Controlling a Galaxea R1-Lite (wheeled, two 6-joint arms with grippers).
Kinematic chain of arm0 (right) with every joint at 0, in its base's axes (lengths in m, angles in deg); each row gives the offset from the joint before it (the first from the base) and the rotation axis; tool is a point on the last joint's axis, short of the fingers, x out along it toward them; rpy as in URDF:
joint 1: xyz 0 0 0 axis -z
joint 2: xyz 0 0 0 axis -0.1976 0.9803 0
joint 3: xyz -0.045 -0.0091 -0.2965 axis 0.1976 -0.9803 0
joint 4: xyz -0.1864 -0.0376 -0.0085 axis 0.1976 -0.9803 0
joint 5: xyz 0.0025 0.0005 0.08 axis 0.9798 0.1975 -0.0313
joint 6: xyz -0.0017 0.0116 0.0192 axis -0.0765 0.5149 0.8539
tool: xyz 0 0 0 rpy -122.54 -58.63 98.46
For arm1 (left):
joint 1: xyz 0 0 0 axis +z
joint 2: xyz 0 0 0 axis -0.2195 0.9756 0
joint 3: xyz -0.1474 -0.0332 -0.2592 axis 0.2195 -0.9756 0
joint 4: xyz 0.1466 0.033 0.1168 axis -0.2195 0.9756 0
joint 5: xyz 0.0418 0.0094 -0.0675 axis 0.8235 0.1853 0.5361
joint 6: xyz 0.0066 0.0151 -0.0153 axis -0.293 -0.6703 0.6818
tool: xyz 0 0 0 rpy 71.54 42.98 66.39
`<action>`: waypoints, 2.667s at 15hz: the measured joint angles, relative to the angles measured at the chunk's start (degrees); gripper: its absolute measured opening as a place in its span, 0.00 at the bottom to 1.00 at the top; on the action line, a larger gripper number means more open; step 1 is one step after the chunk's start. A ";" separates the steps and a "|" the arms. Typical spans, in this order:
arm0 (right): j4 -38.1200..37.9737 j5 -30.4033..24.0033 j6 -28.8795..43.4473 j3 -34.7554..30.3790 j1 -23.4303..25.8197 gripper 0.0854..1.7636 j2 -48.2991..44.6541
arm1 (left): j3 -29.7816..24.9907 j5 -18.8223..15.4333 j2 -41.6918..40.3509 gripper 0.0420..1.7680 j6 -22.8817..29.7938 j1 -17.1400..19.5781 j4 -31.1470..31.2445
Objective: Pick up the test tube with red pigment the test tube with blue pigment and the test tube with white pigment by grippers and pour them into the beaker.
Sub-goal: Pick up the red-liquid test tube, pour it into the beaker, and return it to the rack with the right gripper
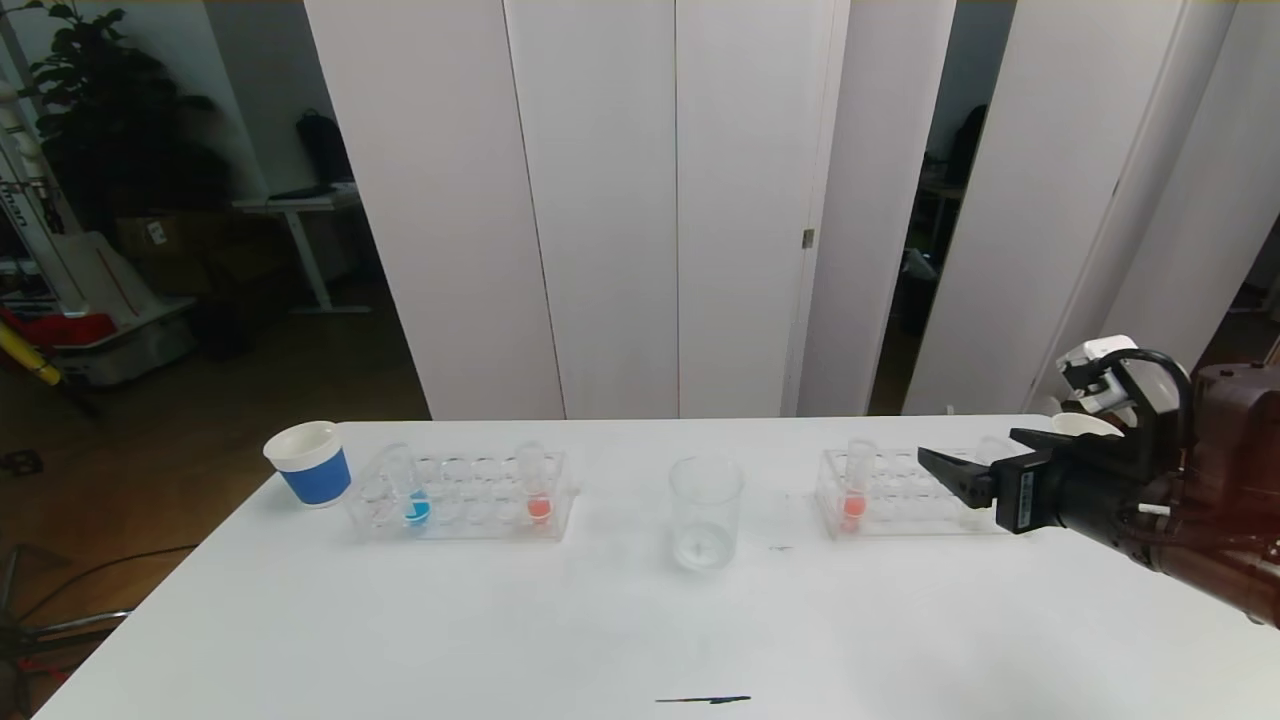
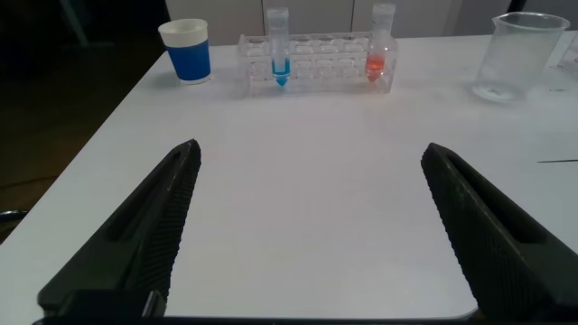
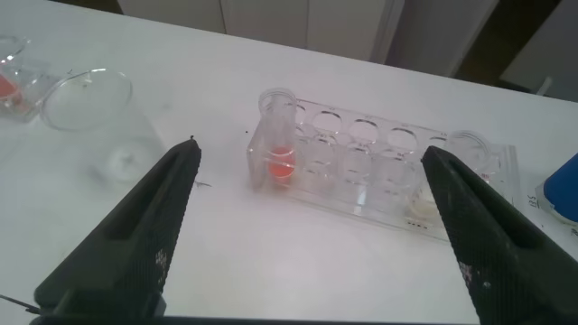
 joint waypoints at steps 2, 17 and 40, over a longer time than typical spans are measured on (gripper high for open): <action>3.36 0.88 0.02 -1.13 -1.34 0.99 3.57 | 0.00 0.00 0.00 0.99 0.00 0.00 0.00; 15.76 2.77 -0.17 4.90 -3.69 0.99 24.47 | 0.00 0.02 0.00 0.99 0.00 0.00 0.00; 16.87 2.74 0.00 13.03 -3.85 0.29 31.45 | 0.00 0.00 0.00 0.99 0.00 0.00 -0.02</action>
